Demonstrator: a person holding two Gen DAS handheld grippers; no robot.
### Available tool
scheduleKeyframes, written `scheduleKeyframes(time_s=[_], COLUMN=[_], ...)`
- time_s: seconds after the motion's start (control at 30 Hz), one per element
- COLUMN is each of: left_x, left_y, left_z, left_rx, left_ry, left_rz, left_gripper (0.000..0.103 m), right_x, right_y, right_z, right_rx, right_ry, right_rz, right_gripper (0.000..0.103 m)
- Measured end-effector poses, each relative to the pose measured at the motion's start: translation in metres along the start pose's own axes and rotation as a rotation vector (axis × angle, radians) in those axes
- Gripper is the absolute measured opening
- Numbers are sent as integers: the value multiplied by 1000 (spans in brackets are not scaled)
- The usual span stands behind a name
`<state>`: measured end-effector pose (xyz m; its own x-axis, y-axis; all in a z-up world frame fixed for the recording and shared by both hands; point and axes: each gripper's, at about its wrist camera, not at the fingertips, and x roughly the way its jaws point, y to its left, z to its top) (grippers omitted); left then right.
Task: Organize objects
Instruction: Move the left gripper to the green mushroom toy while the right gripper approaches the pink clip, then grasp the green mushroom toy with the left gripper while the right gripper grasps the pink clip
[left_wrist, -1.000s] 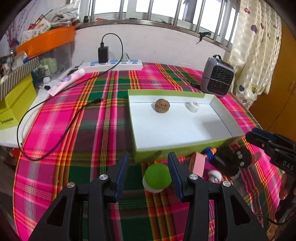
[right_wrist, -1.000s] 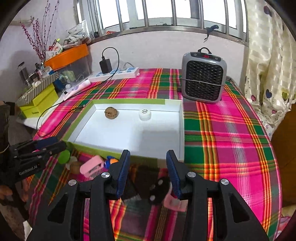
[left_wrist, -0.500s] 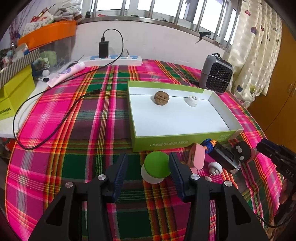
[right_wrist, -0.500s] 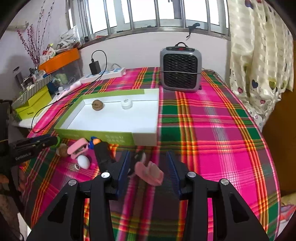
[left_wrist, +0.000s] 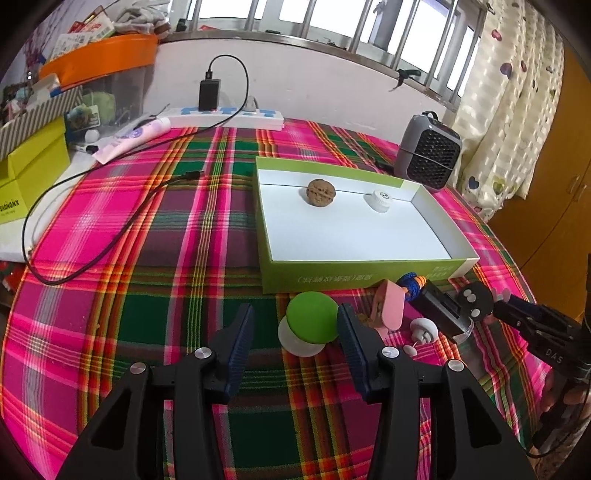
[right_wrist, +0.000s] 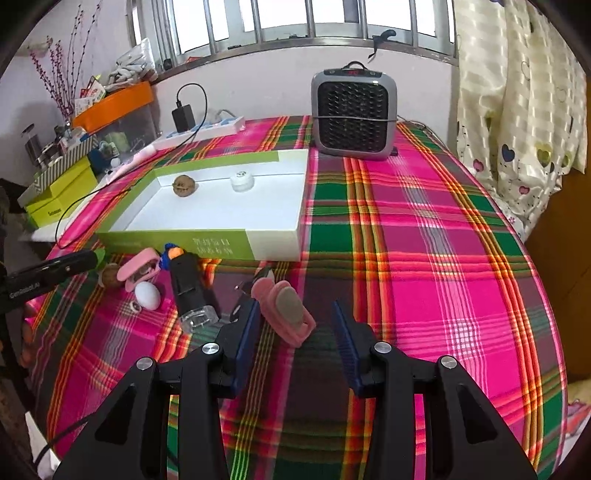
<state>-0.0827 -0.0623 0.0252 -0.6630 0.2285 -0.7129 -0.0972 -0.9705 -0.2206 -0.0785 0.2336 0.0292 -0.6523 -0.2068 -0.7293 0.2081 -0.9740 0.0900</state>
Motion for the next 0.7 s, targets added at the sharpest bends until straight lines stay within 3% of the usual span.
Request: scheduleKeyframes(time_s=[0.53,0.7], left_x=[-1,-1], left_y=[0,1], left_z=[-1,-1], left_rx=[-9,-9], left_ry=[-7,-7], left_rz=[8,6], left_gripper=[46,46], right_x=[16,15], right_y=[-5,-6], right_z=[2,2], right_rx=[-15,-9], right_ry=[39,36], right_rz=[6,6], right_gripper=[42,31])
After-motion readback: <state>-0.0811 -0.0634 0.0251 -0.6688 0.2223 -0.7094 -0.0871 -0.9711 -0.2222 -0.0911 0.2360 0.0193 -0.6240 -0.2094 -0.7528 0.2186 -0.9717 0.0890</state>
